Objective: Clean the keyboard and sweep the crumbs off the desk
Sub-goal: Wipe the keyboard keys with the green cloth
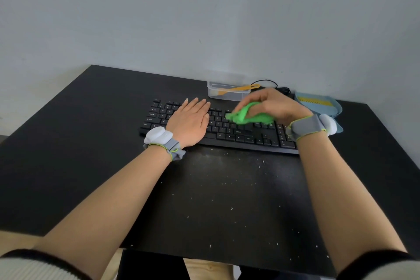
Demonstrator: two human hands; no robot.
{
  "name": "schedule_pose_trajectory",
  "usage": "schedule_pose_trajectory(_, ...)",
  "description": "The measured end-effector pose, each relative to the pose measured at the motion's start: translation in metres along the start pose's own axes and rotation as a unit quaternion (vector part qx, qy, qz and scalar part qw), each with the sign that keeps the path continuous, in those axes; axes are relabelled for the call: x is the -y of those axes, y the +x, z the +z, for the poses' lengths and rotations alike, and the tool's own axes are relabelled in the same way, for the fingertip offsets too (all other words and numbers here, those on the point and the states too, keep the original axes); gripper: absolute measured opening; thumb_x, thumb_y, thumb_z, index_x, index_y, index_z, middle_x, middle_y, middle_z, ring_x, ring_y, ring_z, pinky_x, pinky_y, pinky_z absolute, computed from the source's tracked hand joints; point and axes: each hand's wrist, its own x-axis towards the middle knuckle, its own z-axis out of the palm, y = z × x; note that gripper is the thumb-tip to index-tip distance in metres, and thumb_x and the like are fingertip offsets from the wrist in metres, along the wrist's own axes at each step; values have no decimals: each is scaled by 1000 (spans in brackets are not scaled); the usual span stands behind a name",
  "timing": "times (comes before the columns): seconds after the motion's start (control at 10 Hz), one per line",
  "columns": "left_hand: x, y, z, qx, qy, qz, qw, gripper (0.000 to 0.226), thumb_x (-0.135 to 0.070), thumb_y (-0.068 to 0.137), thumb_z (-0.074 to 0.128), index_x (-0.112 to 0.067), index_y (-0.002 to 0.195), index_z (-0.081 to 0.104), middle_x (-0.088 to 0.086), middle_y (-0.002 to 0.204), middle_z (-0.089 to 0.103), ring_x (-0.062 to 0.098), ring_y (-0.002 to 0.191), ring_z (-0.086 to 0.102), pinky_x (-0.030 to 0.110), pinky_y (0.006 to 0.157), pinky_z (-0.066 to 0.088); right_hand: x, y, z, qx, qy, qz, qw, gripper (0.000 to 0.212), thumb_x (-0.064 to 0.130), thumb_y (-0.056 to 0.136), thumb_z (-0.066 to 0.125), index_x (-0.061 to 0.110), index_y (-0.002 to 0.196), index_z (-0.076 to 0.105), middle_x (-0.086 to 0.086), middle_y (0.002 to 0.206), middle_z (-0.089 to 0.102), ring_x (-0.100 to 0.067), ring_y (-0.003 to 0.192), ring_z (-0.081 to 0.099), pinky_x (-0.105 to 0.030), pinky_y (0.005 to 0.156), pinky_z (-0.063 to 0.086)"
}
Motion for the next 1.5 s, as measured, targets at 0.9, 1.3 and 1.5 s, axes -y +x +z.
schedule_pose_trajectory(0.9, -1, -1, -1, -8, 3, 1, 1000, 52, -32, 107, 20, -16, 156, 23, 0, 163, 22, 17, 151, 12, 35, 123, 1, 17, 5, 40, -94, -75, -55, 991, 22, 8, 81, 69, 23, 92, 81, 9, 82, 76, -2, 73, 68, -17, 66, 54)
schedule_pose_trajectory(1.3, 0, -1, 0, -6, 0, 3, 1000, 52, -32, 107, 19, -16, 157, 22, 0, 163, 21, 17, 152, 11, 35, 123, 1, 10, 1, 31, -100, -33, -41, 994, 21, 6, 82, 65, 20, 85, 79, 5, 80, 75, -1, 69, 62, -15, 63, 47)
schedule_pose_trajectory(1.5, 0, -2, 1, -7, 3, 2, 1000, 52, -32, 107, 19, -16, 157, 22, 0, 163, 21, 17, 152, 11, 35, 123, 1, 17, -6, 43, 66, -109, 25, 992, 24, 4, 74, 65, 24, 74, 79, 6, 69, 73, -3, 65, 61, -22, 70, 48)
